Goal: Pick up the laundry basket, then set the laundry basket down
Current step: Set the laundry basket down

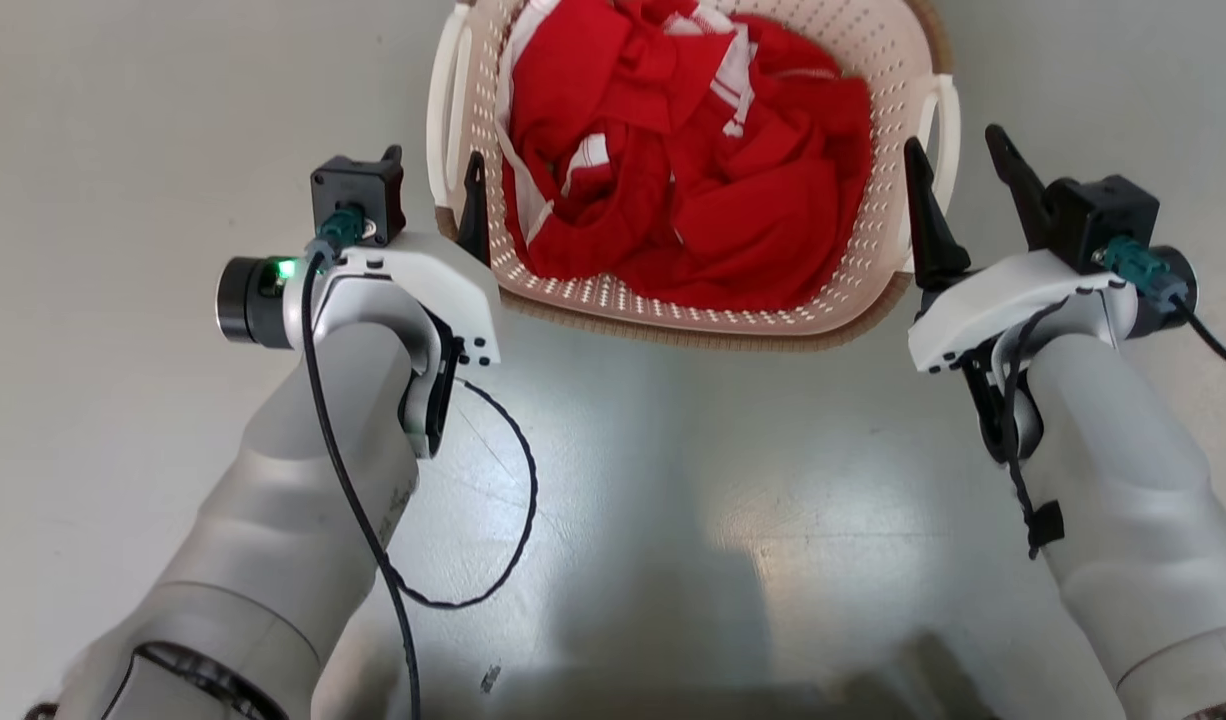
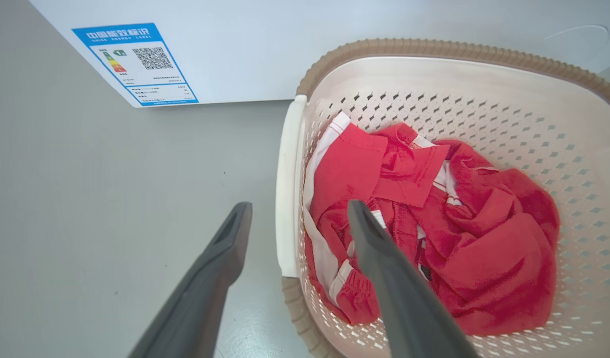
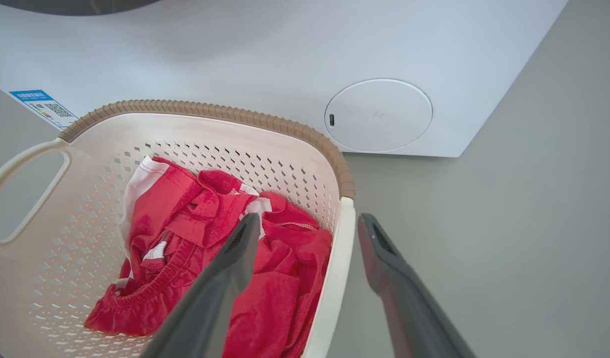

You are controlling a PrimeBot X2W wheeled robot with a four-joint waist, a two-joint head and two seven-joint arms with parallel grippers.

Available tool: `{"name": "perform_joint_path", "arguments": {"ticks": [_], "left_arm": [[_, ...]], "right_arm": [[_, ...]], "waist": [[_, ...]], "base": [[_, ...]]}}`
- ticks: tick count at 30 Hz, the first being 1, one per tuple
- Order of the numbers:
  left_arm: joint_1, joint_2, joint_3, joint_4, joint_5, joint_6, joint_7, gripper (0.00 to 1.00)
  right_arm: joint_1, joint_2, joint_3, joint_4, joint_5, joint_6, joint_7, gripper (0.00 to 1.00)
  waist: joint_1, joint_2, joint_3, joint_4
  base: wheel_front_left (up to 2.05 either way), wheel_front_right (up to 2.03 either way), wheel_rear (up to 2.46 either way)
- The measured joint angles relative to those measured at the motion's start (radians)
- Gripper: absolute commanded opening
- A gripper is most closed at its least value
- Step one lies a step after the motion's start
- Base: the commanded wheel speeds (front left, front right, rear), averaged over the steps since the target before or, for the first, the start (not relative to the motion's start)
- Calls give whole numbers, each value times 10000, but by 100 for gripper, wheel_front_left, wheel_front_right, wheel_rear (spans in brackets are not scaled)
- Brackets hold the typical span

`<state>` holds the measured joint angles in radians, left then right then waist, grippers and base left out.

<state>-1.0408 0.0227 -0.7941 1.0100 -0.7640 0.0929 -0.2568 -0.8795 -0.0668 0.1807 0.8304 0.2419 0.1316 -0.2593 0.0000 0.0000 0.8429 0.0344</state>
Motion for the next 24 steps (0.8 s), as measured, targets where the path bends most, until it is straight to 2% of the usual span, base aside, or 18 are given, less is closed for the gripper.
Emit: {"name": "perform_joint_path", "arguments": {"ticks": [9, 24], "left_arm": [[1167, 4, 1032, -872, 662, 40, 0, 100], [4079, 21, 2876, -2543, 1825, -21, 2, 100]], "right_arm": [[967, 8, -157, -644, -174, 0, 0, 100], [3879, 56, -1294, -3003, -769, 0, 15, 100]], "waist": [[0, 0, -1077, -1], [0, 0, -3637, 139]], "base": [[0, 0, 0], [0, 0, 0]]}}
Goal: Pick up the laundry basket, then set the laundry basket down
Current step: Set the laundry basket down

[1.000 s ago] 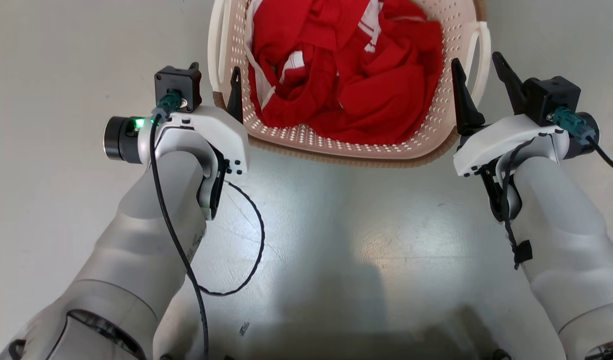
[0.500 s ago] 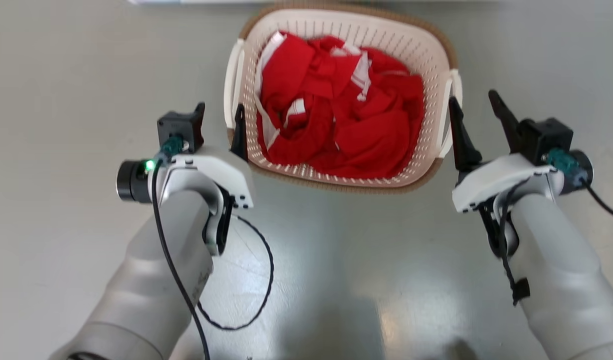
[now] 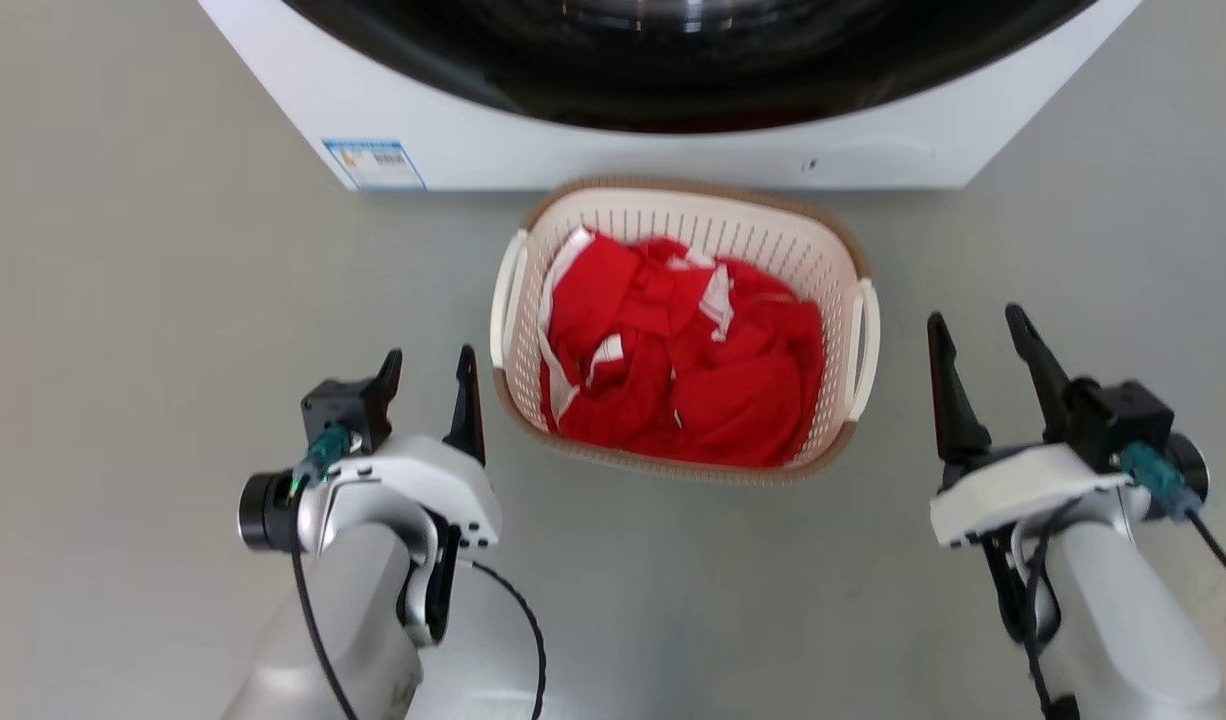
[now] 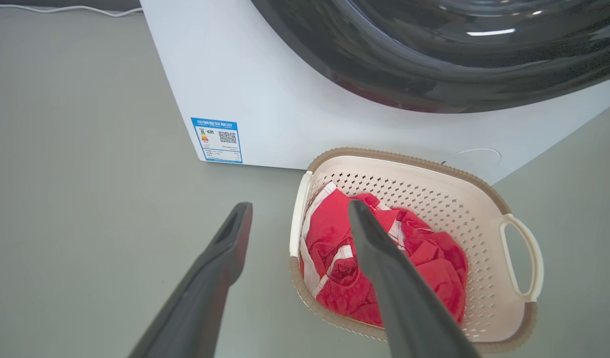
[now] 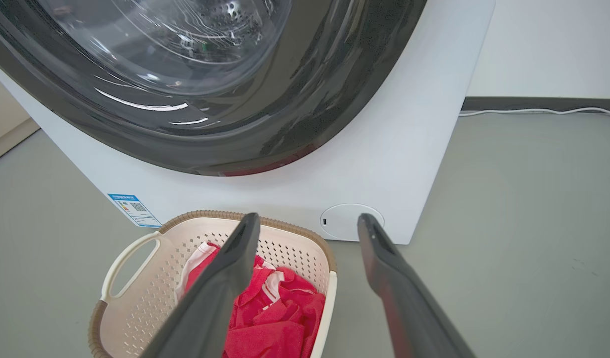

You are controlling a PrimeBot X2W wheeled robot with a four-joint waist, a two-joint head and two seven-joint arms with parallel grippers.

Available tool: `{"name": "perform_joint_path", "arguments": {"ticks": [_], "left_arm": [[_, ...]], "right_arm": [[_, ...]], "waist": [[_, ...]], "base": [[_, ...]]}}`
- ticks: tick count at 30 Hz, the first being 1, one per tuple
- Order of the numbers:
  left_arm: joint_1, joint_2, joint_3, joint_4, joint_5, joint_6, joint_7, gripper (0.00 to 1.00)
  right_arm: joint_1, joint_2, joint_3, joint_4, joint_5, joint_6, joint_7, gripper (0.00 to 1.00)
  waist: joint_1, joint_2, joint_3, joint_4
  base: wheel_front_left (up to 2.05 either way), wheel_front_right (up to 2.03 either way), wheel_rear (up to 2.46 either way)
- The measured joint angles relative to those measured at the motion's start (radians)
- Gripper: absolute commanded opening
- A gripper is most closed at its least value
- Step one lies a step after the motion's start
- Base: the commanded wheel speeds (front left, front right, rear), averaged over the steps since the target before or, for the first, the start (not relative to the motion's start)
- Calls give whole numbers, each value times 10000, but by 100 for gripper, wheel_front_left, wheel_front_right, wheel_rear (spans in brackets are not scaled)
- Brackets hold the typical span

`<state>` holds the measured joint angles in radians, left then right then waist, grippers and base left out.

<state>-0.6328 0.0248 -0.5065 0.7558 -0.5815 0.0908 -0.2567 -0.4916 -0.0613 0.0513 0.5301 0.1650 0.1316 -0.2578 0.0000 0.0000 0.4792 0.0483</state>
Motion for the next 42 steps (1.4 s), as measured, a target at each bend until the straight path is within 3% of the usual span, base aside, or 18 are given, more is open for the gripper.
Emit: {"name": "perform_joint_path", "arguments": {"ticks": [24, 42], "left_arm": [[5201, 182, 2650, -2268, 1649, -579, 2, 100], [6984, 186, 3852, -3831, 2441, -930, 2, 100]], "right_arm": [[4392, 167, -4, -763, 0, 0, 10, 100], [5452, 209, -280, -1544, -226, 0, 12, 100]], "waist": [[0, 0, -4555, 41], [-1, 0, -5213, -285]], "base": [[0, 0, 0], [0, 0, 0]]}}
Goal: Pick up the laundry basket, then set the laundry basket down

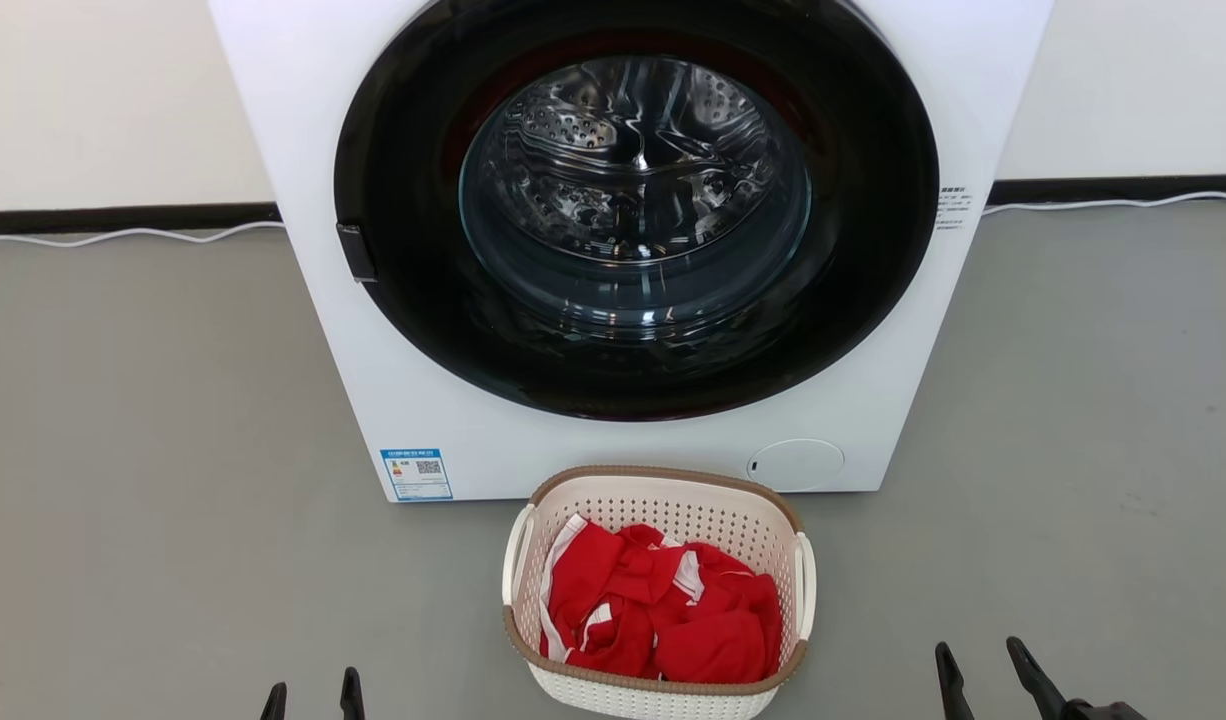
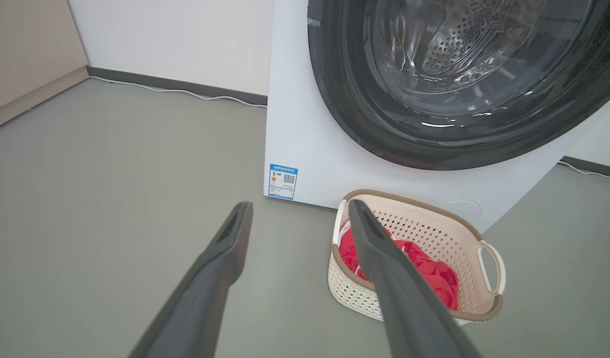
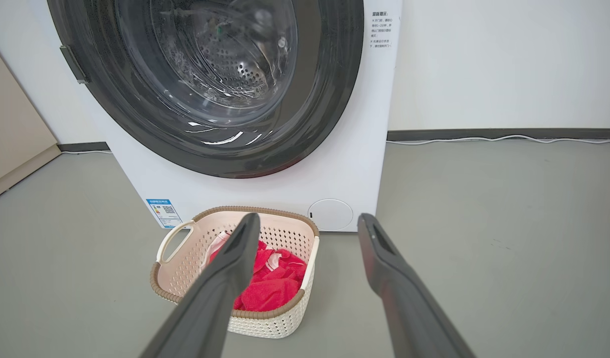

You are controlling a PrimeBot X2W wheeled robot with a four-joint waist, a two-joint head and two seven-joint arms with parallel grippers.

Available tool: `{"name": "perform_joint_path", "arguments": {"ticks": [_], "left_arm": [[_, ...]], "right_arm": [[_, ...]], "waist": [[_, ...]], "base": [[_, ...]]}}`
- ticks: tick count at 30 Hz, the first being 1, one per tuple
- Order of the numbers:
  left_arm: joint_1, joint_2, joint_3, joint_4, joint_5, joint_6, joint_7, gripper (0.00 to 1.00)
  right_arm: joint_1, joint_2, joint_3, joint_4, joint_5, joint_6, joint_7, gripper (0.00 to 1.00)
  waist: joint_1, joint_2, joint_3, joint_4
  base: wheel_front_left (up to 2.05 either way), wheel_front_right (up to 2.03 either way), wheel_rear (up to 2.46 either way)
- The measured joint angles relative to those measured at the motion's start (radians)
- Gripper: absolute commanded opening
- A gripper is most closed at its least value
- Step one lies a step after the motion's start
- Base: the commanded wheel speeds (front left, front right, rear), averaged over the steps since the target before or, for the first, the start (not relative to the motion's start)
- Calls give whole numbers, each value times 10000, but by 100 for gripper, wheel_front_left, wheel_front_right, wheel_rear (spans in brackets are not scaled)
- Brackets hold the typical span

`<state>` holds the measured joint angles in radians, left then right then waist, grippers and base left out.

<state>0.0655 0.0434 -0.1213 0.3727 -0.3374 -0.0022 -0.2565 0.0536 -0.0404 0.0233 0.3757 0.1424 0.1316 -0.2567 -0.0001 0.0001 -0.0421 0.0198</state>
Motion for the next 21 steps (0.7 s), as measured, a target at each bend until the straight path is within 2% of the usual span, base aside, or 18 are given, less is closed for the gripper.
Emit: {"name": "perform_joint_path", "arguments": {"ticks": [5, 20, 21], "left_arm": [[225, 2, 157, -307, 46, -155, 0, 100], [341, 2, 92, -610, -75, -65, -2, 100], [341, 2, 84, -637, -79, -69, 0, 0]], "right_arm": [[169, 2, -59, -19, 0, 0, 0, 100], [179, 6, -140, -105, -33, 0, 0, 100], [179, 6, -142, -113, -33, 0, 0, 0]], "waist": [[0, 0, -123, -49], [0, 0, -24, -110], [1, 0, -17, -116]], "base": [[0, 0, 0], [0, 0, 0], [0, 0, 0]]}}
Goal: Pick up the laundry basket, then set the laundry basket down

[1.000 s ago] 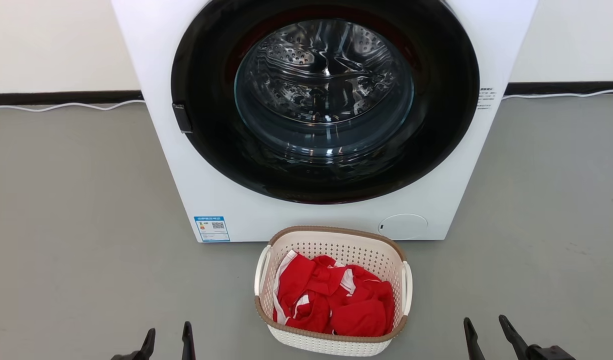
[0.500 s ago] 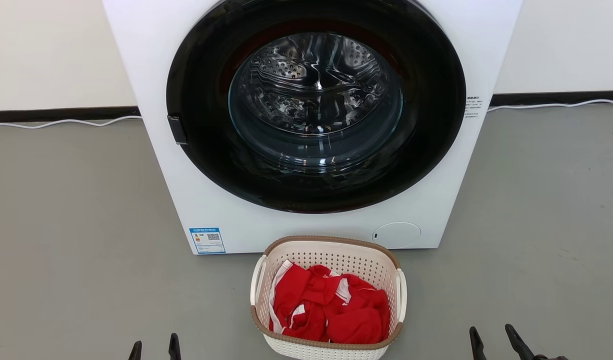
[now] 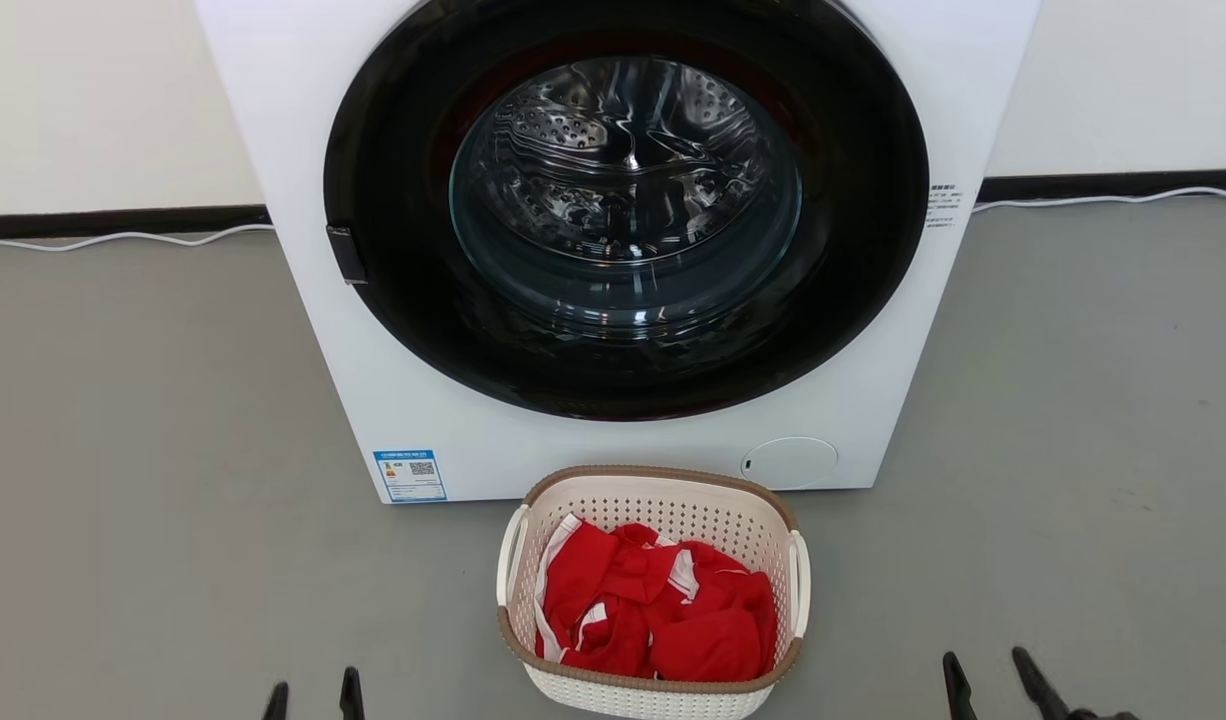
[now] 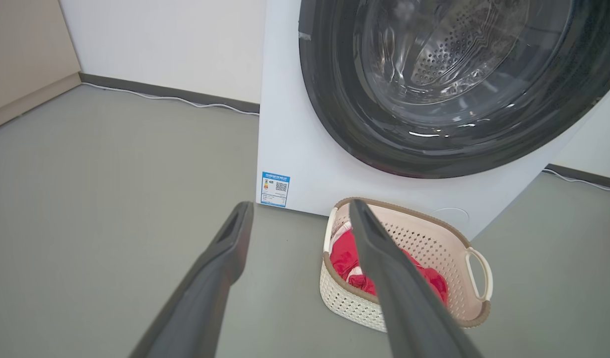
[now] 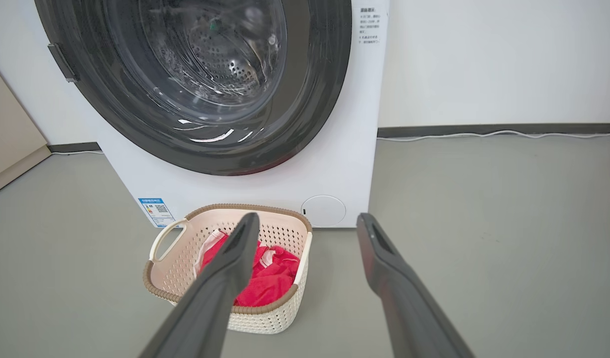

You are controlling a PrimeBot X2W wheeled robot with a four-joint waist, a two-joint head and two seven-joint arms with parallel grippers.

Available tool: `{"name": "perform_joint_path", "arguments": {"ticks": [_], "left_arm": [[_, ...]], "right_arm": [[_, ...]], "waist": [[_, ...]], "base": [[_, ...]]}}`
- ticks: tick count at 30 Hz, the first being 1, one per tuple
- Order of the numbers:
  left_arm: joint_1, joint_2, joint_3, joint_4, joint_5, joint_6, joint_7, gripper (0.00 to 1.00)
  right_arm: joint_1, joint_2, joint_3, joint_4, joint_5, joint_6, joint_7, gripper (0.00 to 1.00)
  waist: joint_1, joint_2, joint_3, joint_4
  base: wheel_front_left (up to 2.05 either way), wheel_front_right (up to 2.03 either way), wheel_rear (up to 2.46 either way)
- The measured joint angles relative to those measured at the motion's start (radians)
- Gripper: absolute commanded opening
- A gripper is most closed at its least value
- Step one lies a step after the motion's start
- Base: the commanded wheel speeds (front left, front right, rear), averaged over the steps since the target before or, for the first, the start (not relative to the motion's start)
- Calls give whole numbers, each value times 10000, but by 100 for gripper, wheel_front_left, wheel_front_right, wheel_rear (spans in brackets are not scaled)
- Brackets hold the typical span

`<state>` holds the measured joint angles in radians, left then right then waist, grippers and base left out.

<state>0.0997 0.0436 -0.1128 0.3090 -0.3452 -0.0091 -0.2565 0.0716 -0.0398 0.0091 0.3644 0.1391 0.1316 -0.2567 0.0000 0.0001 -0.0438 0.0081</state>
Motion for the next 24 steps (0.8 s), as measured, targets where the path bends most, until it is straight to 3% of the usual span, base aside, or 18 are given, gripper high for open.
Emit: {"name": "perform_joint_path", "arguments": {"ticks": [7, 24], "left_arm": [[229, -205, -27, 633, -10, -2, 65, 0], [218, -205, 192, 568, -1756, -102, 537, 0]], "right_arm": [[213, 188, 67, 633, 98, 0, 17, 0], [151, 196, -100, 456, 2042, 0, 527, 0]], "waist": [[0, 0, 10, -4], [2, 0, 75, -16]], "base": [[0, 0, 0], [0, 0, 0]]}}
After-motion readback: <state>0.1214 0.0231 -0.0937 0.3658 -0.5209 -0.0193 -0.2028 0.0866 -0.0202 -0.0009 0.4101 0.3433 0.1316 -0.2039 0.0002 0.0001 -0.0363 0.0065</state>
